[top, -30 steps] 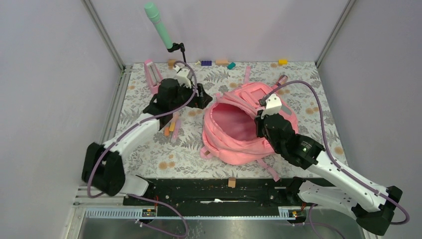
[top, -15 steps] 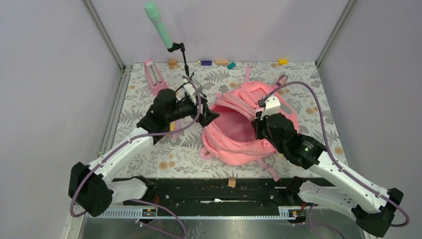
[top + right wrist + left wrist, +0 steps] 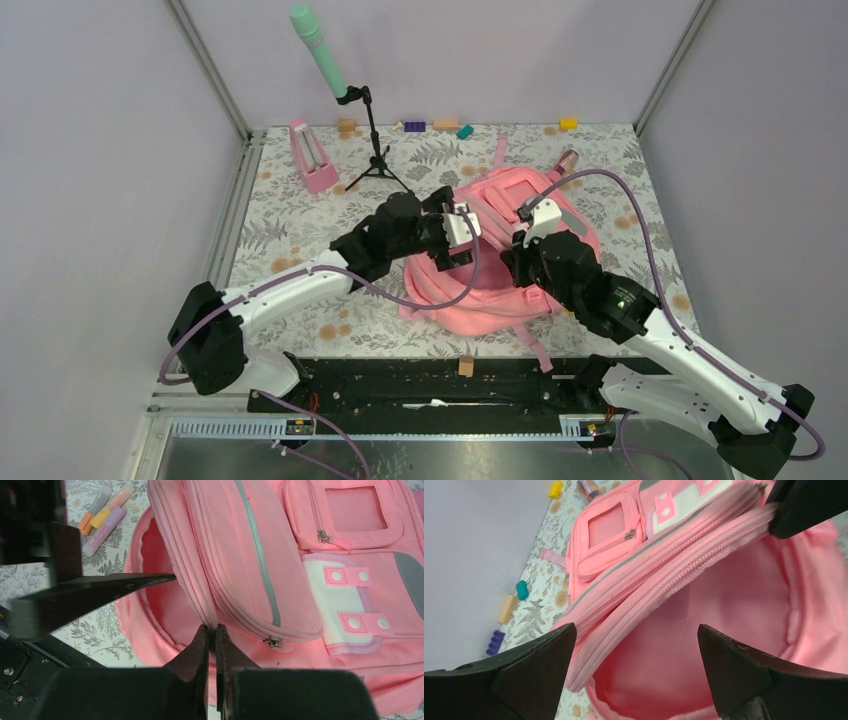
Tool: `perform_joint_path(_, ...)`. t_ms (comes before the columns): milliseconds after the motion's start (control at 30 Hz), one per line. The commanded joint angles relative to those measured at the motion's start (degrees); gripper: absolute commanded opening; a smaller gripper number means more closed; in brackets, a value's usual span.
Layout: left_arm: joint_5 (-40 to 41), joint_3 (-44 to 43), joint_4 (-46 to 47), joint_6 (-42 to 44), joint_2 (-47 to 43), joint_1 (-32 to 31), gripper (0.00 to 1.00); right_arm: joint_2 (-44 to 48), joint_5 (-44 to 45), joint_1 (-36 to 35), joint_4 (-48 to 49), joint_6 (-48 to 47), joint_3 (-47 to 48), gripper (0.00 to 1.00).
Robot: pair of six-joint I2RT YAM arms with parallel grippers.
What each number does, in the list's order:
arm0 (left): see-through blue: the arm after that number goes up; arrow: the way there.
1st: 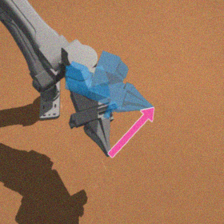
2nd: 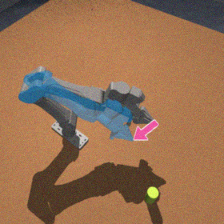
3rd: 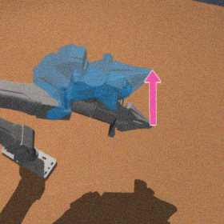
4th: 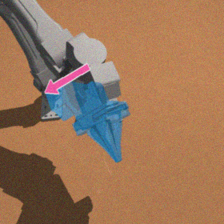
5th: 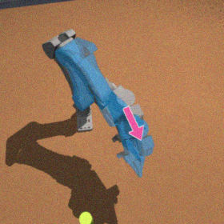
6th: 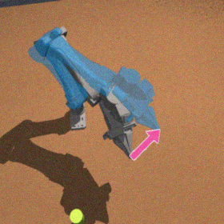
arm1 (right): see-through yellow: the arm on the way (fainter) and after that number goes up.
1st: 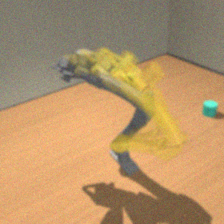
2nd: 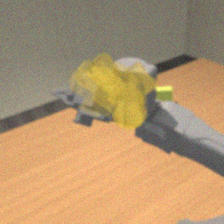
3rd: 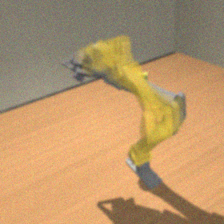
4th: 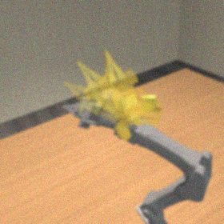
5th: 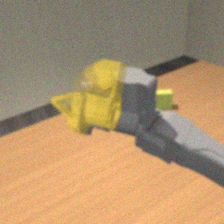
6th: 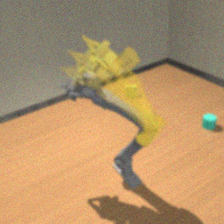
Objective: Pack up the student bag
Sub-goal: Unzip the student bag at the center of the board, then pick up the stationery from the center of the board.
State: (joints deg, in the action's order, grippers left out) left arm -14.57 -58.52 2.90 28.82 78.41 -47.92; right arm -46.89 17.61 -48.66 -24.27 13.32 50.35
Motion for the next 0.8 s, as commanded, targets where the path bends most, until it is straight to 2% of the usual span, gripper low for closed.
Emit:
perform_joint_path(0, 6.9, -4.28, 0.98, 10.84, 3.53, -1.91, 0.99, 2.61, -2.05, 0.06, 3.62, 1.19, 1.51, 0.0)
perform_joint_path(33, 6.92, -4.88, 0.82, 10.76, 4.37, -2.06, 0.96, 2.73, -2.01, 0.07, 3.39, 1.24, 1.66, 0.0)
perform_joint_path(67, 6.72, -5.74, 0.06, 10.31, 5.35, -2.06, 0.85, 2.79, -1.86, 0.06, 2.98, 1.23, 1.87, 0.0)
perform_joint_path(100, 7.09, -6.78, -0.7, 9.47, 6.3, -2.09, 0.62, 2.66, -1.11, 0.06, 2.36, 1.57, 2.35, 0.0)
perform_joint_path(133, 7.68, -7.6, -1.75, 8.3, 7.19, -2.13, 0.41, 2.41, 0.21, 0.06, 1.29, 2.03, 2.98, 0.06)
perform_joint_path(167, 8.41, -8.29, -2.63, 7.4, 8.0, -2.16, 0.15, 2.11, 1.8, 0.06, 0.0, 2.71, 3.92, 0.29)
perform_joint_path(200, 9.55, -8.4, -2.79, 6.53, 8.47, -2.13, 0.02, 1.68, 4.18, 0.06, -1.73, 3.83, 5.18, 0.58)
perform_joint_path(233, 10.67, -8.15, -2.81, 6.01, 8.8, -2.13, 0.0, 1.2, 7.06, 0.06, -3.87, 5.58, 6.83, 0.76)
perform_joint_path(267, 11.45, -7.54, -2.81, 5.77, 9.01, -2.17, 0.0, 0.62, 10.92, 0.1, -6.28, 7.39, 8.83, 0.87)
perform_joint_path(300, 12.01, -6.84, -2.74, 5.55, 8.83, -2.15, 0.0, 0.09, 14.4, 0.36, -8.44, 8.94, 10.67, 0.95)
perform_joint_path(333, 12.24, -6.32, -2.72, 5.12, 8.6, -2.17, 0.0, -0.61, 16.96, 1.22, -10.27, 10.09, 12.65, 0.99)
perform_joint_path(400, 12.38, -5.44, -3.2, 4.25, 7.88, -2.12, 0.0, -2.05, 16.98, 5.57, -12.41, 11.33, 15.71, 1.0)
perform_joint_path(467, 12.37, -4.41, -4.89, 3.89, 6.84, -2.16, 0.0, -3.41, 11.53, 12.37, -13.43, 12.79, 17.37, 1.0)
perform_joint_path(567, 12.22, -3.09, -7.57, 2.5, 4.93, -2.14, 0.0, -6.38, 8.74, 19.73, -13.29, 13.2, 18.54, 1.0)
perform_joint_path(767, 11.73, -0.61, -9.99, -4.68, 0.55, -2.42, 0.0, -18.59, 3.54, 30.46, -5.34, 16.17, 19.51, 1.0)
